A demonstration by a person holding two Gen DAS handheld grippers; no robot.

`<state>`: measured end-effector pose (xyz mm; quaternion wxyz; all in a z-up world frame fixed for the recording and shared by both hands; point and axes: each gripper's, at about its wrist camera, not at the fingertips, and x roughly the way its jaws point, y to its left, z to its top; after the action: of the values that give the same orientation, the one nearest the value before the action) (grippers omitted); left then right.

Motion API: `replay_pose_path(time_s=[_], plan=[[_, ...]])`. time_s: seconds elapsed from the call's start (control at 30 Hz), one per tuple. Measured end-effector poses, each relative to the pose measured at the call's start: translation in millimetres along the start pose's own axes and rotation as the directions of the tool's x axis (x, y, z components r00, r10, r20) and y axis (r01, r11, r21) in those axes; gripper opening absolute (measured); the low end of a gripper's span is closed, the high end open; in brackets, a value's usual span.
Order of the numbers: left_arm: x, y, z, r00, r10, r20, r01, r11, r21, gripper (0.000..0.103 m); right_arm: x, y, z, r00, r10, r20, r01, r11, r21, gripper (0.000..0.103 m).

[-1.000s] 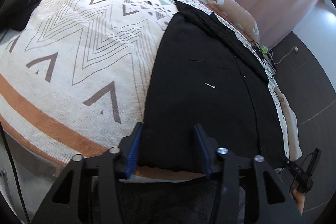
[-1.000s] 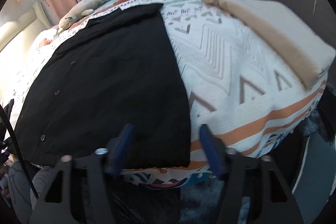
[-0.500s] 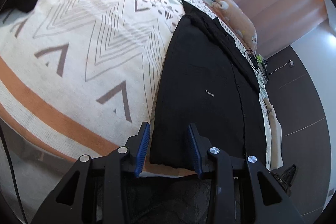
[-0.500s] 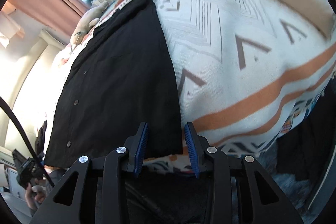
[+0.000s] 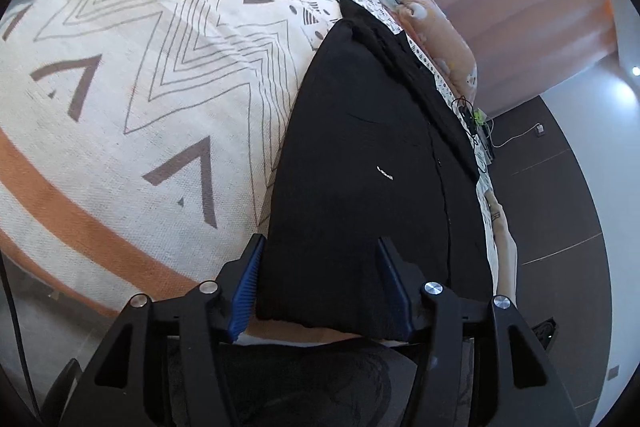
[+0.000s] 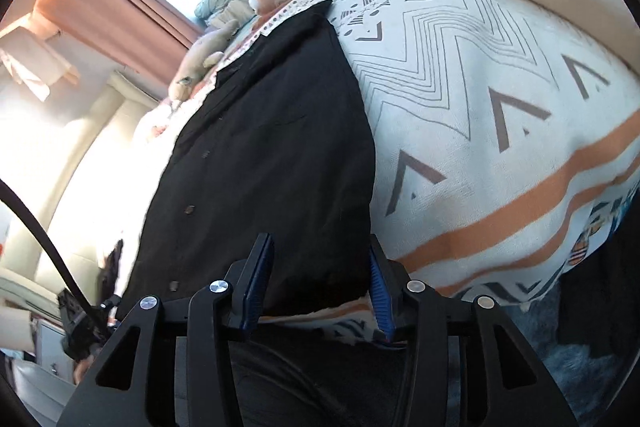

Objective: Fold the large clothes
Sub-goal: 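Close both tools on the hem end of the shirt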

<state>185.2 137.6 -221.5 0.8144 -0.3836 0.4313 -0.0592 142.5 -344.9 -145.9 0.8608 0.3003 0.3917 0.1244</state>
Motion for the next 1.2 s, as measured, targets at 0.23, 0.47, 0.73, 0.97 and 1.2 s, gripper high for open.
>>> replay_pose_path(time_s=[0.23,0.47,0.73,0.97,1.2], plan=[[14.3,-12.9,4.0,0.999,0.051,-0.006,-0.051,0.998,0.043,0.043,25.4,5.2,-5.9,0.997,-0.079,0.012,0.080,0.996,-0.029,0.042],[2.9,-36.3,1.0,0.991,0.132,0.032,-0.135,0.980,0.144,0.015,13.9,43.4,-14.2,0.989,-0.125,0.074,0.134,0.983,-0.124,0.009],[-47.1,-76.1,-1.2,0.981,0.124,0.148,-0.156,0.960,0.231,0.011,-23.4,83.6,-20.7,0.975,-0.151,0.162,0.186,0.956,-0.229,0.007],[-99.4,-98.0,-2.9,0.972,0.071,0.222,-0.126,0.961,0.246,0.010,-68.2,102.2,-23.4,0.967,-0.114,0.230,0.174,0.950,-0.258,0.007],[-154.3,-124.9,-13.4,0.954,-0.016,0.299,-0.072,0.958,0.279,0.009,-110.5,106.3,-24.1,0.956,-0.048,0.291,0.135,0.948,-0.288,0.007]])
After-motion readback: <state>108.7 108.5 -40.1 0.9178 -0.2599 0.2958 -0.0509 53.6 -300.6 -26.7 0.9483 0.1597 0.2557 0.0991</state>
